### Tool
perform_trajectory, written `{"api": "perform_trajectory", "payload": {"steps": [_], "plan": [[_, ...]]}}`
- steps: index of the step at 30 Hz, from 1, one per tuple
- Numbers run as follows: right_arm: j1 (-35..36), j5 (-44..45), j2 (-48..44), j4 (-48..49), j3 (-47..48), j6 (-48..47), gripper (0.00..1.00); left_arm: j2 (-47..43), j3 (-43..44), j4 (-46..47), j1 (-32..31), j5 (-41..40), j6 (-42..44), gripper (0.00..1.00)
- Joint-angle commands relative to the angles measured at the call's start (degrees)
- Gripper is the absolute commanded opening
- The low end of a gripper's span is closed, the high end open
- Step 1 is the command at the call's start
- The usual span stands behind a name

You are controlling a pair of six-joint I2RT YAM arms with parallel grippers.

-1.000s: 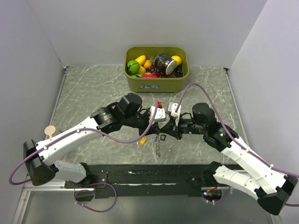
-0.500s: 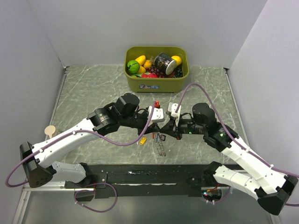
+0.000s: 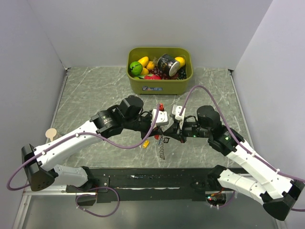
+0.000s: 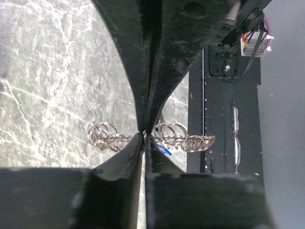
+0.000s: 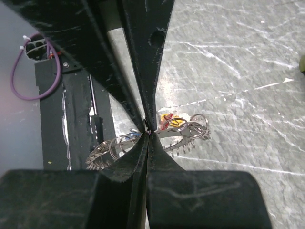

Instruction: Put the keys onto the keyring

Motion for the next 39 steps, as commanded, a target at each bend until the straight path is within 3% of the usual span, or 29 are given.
{"api": "perform_trajectory", "payload": {"steps": [1,4,11,14,15,23,27,28,31,35,39], "plan": [[0.32,-0.88,-1.44,3.75,1.01,-0.15,0.0,1.08,1.38,0.12,-0.28,0.75,1.19,0.02],[0.23,-0.78,-1.88,4.1,0.83,-0.06,0.0,1.61,1.73,-0.5,-0.28,0.84,1.37,0.02],[0.32,-0.96,-2.24,4.28,0.74,0.02,0.0,2.13,1.3,0.47,-0.19,0.66,0.75,0.19],[0.32,-1.14,-1.97,4.19,0.92,-0.06,0.0,2.13,1.29,0.65,-0.28,1.36,0.75,0.1],[0.32,-1.14,-1.8,4.1,0.83,0.02,0.0,2.22,1.29,0.73,-0.2,1.45,0.75,0.02],[0.32,0.27,-2.15,5.07,0.31,0.81,0.01,-1.46,-2.65,6.61,-0.2,2.33,-0.82,0.01],[0.32,3.51,-4.69,7.88,-1.8,2.48,0.3,-5.24,-7.48,16.25,-0.19,1.36,-3.54,0.01],[0.32,4.48,-5.48,9.54,-2.33,3.01,0.41,-6.12,-9.93,18.2,-0.19,0.84,-4.34,0.01],[0.23,7.91,-9.17,11.74,-4.17,4.68,0.56,-9.11,-14.85,27.69,-0.19,1.18,-7.59,0.01],[0.14,8.27,-13.39,15.26,-6.11,5.65,0.64,-12.8,-20.76,40.0,-0.2,1.45,-12.94,0.01],[0.05,1.16,-14.54,17.02,-7.34,4.95,0.61,-15.26,-25.77,51.34,-0.19,2.41,-15.42,0.01]]}}
